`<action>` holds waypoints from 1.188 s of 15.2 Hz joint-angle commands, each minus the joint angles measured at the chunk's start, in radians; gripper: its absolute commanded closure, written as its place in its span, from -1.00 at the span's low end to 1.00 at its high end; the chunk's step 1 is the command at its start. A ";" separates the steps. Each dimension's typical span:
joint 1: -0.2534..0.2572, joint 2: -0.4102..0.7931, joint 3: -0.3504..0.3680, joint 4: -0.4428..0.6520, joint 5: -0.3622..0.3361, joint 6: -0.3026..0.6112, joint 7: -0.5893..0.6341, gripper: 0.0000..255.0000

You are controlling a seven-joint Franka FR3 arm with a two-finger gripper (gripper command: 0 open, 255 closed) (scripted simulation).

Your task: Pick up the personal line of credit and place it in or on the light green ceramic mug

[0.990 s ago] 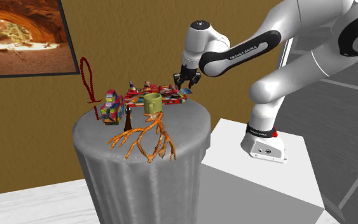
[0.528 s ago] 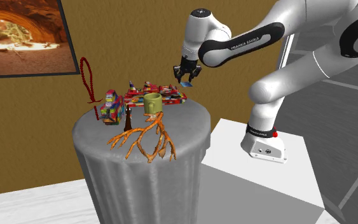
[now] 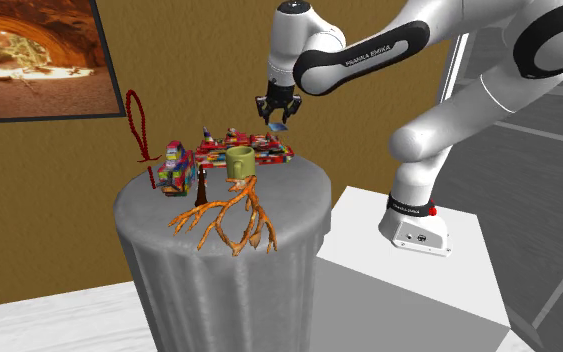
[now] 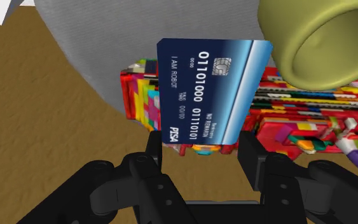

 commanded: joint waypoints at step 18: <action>-0.443 0.333 0.523 0.335 -0.188 0.017 0.273 1.00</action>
